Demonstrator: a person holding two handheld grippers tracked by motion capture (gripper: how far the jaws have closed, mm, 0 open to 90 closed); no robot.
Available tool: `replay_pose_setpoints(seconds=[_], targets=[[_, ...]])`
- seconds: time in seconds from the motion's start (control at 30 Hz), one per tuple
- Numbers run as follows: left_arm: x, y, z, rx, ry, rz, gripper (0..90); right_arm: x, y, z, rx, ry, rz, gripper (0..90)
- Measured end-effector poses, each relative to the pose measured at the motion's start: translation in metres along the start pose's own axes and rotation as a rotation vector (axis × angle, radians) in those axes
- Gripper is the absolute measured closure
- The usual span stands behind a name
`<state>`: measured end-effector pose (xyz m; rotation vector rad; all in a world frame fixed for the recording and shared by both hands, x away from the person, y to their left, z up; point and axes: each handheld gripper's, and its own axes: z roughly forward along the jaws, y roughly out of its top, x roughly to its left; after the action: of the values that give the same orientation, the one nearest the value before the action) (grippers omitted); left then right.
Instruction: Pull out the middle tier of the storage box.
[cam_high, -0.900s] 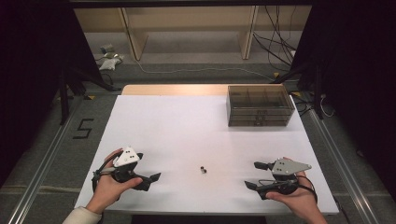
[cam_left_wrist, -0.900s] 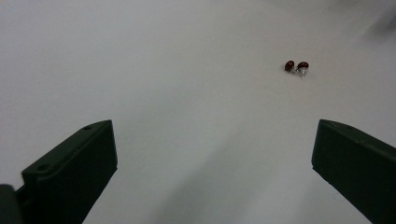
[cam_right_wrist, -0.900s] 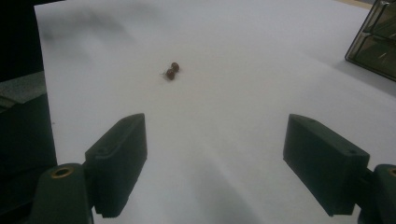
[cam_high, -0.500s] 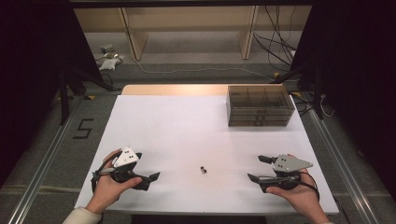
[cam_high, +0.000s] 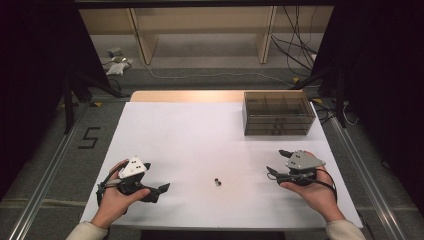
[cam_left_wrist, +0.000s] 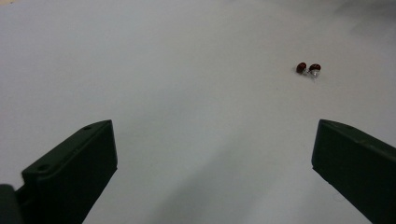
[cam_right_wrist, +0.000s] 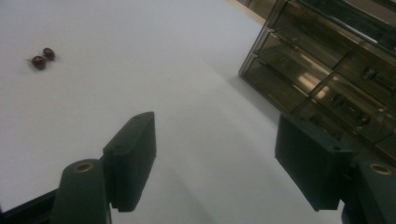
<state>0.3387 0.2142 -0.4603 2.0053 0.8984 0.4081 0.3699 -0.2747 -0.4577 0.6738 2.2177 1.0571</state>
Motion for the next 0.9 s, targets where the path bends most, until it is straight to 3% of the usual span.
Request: replay_pose_setpoints(seconds=[0.13, 0.33, 0.4, 0.57, 0.67, 0.8, 0.9], targets=[[-0.001, 0.000, -0.001, -0.010, 0.012, 0.014, 0.0, -0.005, 0.001, 0.004, 0.007, -0.019, -0.008, 32.1], [0.001, 0.000, -0.001, -0.008, 0.008, 0.009, 0.0, -0.019, -0.003, 0.013, 0.054, -0.090, -0.025, 36.4], [0.002, 0.000, -0.001, -0.013, 0.007, 0.002, 0.0, -0.027, -0.005, 0.019, 0.081, -0.137, -0.043, 39.1], [0.003, -0.001, -0.001, -0.012, 0.011, -0.002, 0.0, -0.036, -0.004, 0.028, 0.098, -0.186, -0.077, 41.6], [0.004, -0.001, -0.001, -0.015, 0.013, -0.004, 0.0, -0.044, -0.003, 0.040, 0.119, -0.243, -0.131, 44.9], [0.004, -0.001, -0.002, -0.016, 0.015, -0.004, 0.0, -0.051, -0.003, 0.051, 0.143, -0.284, -0.157, 47.8], [0.005, -0.002, -0.001, -0.011, 0.015, -0.004, 0.0, -0.056, -0.002, 0.059, 0.141, -0.298, -0.149, 51.1]])
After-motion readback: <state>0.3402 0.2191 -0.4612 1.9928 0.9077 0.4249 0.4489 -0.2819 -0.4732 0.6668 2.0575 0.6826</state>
